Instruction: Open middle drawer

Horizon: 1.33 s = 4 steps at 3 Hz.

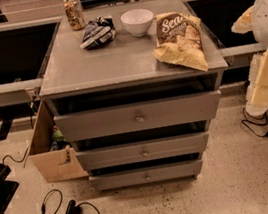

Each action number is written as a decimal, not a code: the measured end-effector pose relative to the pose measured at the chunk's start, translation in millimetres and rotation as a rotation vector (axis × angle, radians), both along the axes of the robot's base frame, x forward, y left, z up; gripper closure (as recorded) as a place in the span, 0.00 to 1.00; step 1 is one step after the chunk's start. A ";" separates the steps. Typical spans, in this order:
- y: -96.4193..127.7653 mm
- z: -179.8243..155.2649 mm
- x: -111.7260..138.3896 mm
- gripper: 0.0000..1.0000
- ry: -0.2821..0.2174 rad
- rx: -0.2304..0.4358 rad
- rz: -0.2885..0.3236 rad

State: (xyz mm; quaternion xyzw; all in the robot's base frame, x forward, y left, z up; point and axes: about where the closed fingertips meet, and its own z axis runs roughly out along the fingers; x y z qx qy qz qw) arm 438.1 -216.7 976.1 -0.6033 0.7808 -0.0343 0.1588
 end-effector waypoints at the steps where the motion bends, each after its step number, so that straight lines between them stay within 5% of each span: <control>1: 0.0 0.0 0.0 0.00 0.000 0.000 0.000; 2: 9.2 -31.5 -2.3 0.00 0.011 0.037 0.009; 4: 74.5 -217.1 -12.3 0.00 0.095 0.175 0.111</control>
Offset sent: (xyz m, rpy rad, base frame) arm -0.0144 0.0554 -0.1970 0.2306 0.0882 0.0564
